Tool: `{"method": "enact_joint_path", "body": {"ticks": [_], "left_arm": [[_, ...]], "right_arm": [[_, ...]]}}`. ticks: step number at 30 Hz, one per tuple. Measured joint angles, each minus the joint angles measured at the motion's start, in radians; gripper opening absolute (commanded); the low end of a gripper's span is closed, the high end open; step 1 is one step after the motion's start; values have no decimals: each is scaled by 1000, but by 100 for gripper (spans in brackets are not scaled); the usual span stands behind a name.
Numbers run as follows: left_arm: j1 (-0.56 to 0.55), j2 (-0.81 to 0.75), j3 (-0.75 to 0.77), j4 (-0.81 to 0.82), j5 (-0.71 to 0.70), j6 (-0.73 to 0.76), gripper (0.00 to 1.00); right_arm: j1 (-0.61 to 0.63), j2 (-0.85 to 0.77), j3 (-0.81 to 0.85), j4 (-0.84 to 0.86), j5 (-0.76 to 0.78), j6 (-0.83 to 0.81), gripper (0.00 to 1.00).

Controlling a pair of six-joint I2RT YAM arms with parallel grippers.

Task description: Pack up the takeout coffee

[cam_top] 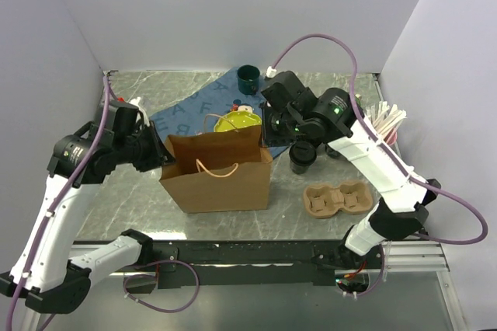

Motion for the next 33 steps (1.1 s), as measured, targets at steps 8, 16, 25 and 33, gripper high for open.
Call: {"method": "enact_joint_path", "body": {"ticks": [8,16,25,33], "left_arm": [[0,48,153,-41,-31,18,1],[0,-10,60,-50,-9,-6,57],[0,16,74,-56,-26,2,67],[0,26,90,-56,-56,12,72]], "right_arm": [[0,-23,29,0,-30,13,0],[2,-58,-42,4,-57,31,39],[2,-53,-47,5,-58,47,50],[2,-63,-26,6,-38,44,53]]}}
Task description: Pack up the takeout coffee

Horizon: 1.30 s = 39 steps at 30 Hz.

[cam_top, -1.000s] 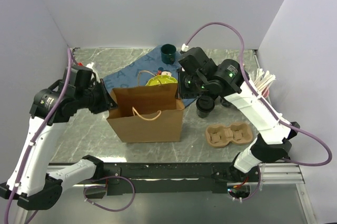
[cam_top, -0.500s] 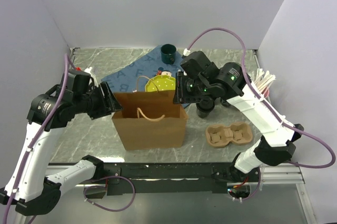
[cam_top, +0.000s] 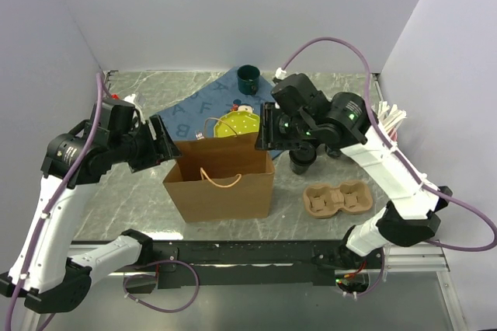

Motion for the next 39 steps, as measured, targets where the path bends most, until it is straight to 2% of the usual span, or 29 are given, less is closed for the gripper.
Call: {"method": "enact_joint_path", "body": {"ticks": [3,10,12,16,18,20,22,26,33,39], "left_arm": [[0,0,1,0,-21,1,76],[0,-1,52,2,-59,16,99],[0,-5,55,8,-62,21,97],[0,-12,55,17,-65,41,97],[0,-23,51,23,-77,42,97],[0,-42,43,30,-94,34,97],[0,-67,32,35,-108,29,97],[0,-115,11,44,-103,28,97],[0,-136,5,45,-96,7,97],[0,-143,5,44,-95,3,97]], "right_arm": [[-4,-23,2,0,12,-12,53],[-74,-116,13,4,61,-78,53],[-142,-160,-38,15,71,-106,53],[-292,-227,-203,11,91,-166,63],[-341,-241,-308,21,99,-200,64],[-369,-232,-400,33,107,-229,69],[-387,-202,-485,55,113,-255,78],[-407,-104,-605,146,116,-324,84],[-454,29,-612,264,97,-397,88],[-473,149,-542,289,97,-348,88]]}}
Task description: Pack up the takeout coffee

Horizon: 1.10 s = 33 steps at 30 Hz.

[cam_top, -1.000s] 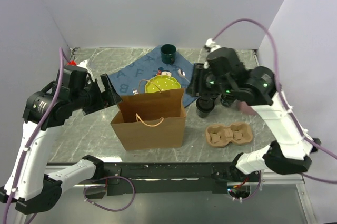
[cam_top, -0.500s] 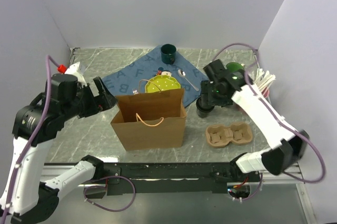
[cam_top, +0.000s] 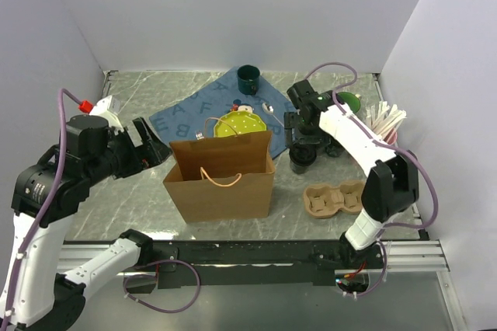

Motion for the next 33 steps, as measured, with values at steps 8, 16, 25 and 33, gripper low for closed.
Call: {"method": "enact_joint_path", "body": {"ticks": [8,16,25,33], "left_arm": [[0,-4,0,-8,0,-27,97],[0,-71,-37,1,18,-58,97],[0,-76,-37,0,27,-59,97],[0,-73,-37,0,38,-56,97]], "right_arm": [[-6,38,0,34,-3,53,83],[-43,38,-39,56,-8,66,81],[-56,38,-62,83,-31,66,80],[-67,37,-73,95,-44,67,80]]}}
